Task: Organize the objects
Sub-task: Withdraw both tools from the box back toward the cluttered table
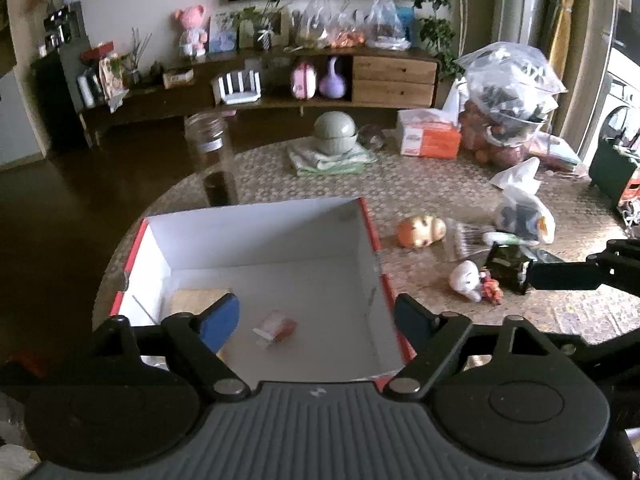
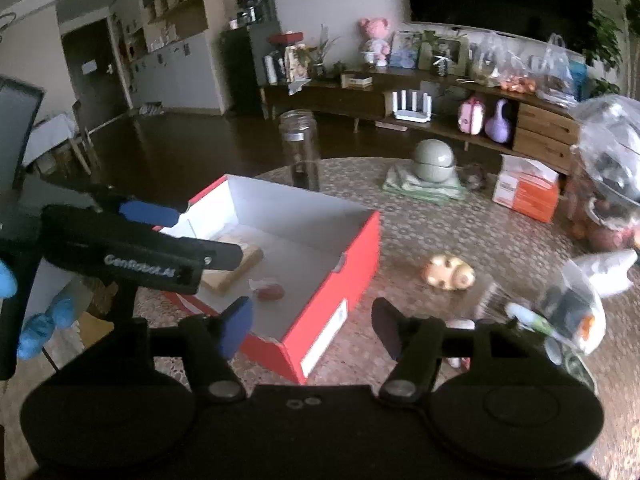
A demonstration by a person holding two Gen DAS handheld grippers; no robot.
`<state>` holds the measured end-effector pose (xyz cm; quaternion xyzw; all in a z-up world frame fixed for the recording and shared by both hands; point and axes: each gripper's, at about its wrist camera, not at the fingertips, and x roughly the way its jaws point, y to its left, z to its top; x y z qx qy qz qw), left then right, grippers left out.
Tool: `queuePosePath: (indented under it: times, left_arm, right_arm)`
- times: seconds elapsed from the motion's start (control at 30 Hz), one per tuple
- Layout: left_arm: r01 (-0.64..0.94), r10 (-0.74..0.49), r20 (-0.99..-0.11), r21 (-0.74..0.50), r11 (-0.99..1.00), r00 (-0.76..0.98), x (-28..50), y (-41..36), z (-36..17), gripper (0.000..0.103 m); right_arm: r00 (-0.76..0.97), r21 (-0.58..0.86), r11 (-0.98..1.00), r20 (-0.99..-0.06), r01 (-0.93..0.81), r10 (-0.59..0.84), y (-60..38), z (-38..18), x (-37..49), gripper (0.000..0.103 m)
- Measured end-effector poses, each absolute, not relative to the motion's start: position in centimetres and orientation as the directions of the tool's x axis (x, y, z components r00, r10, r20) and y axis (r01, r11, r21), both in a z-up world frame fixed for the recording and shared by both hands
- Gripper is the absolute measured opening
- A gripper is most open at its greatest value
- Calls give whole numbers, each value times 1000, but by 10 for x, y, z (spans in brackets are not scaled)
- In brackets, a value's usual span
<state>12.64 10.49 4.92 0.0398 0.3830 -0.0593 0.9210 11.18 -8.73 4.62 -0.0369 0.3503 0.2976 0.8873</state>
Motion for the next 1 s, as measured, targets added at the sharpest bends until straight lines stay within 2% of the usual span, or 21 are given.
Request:
queuePosePath:
  times: [0.1,0.23,0.43,1.0]
  left_arm:
    - [156,-105,-690,13,988,717,116,90,51,98]
    - [179,-138,-662,-6,984,736,104,69,52,103]
    - [212,-182,-662,-35,977,727,96,32,40,103]
    - [284,-231,-720,-50,958,654,121,-58,-29,103]
  right_arm:
    - [593,144,829,-634,-540,496,-105,45,106,72]
    - [615,135,843,-626,-520,480,-134,40,98,78]
    - [646,133,878,-628,-460,434,-184,28,95,84]
    - [700,59,961,-673,-269,237,-297,-16,114,84]
